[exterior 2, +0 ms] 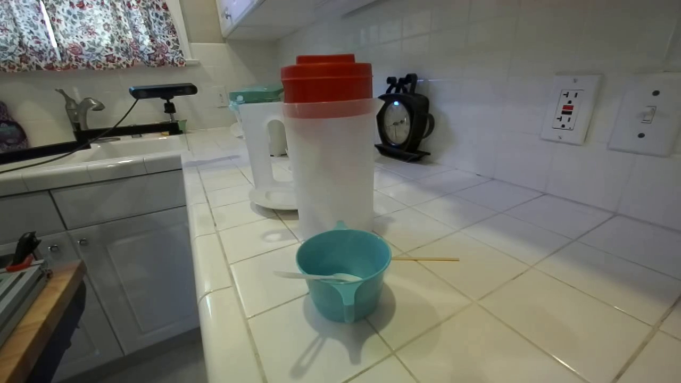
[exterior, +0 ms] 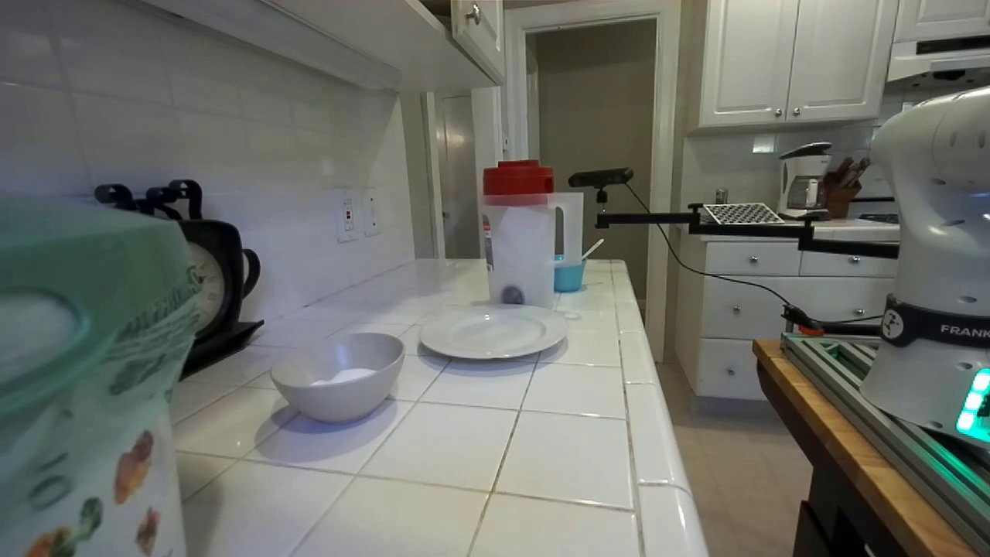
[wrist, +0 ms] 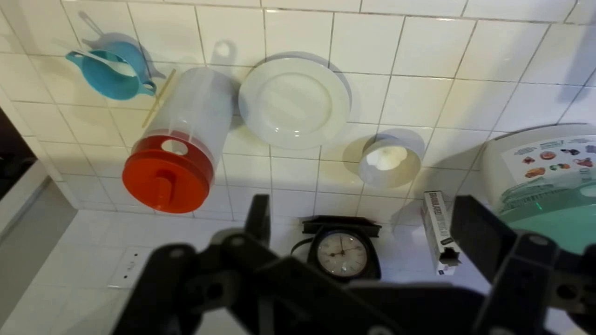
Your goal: Close the top cabinet door that is open
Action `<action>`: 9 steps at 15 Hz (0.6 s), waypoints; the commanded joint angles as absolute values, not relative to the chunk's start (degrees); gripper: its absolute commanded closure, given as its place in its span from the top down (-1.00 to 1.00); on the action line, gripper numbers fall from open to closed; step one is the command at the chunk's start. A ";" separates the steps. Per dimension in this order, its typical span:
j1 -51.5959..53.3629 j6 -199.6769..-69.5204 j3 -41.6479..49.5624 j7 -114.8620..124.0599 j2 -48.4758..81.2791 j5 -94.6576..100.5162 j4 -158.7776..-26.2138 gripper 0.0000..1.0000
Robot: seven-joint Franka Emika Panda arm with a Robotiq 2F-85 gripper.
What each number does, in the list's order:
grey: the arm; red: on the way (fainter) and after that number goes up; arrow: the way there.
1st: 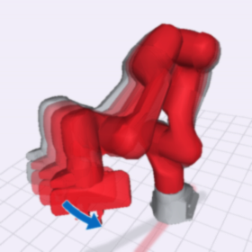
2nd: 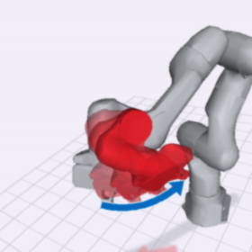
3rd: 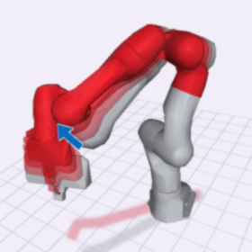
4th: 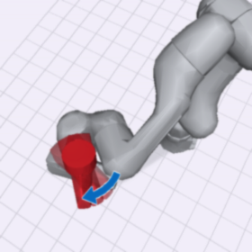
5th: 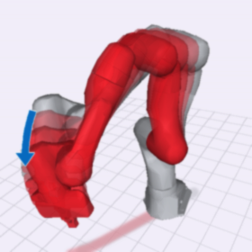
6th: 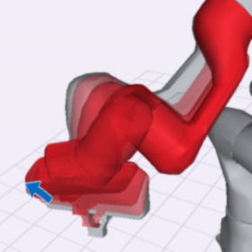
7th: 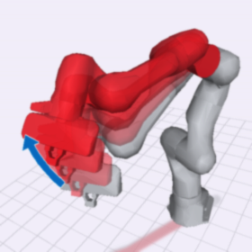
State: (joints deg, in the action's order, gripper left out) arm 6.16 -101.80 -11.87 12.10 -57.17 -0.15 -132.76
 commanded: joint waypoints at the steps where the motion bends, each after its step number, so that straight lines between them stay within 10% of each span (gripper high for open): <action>1: 8.97 -101.83 -9.57 6.95 -56.30 -3.50 -131.16 1.00; 9: 13.41 -101.19 -7.68 0.20 -55.59 -8.94 -128.67 1.00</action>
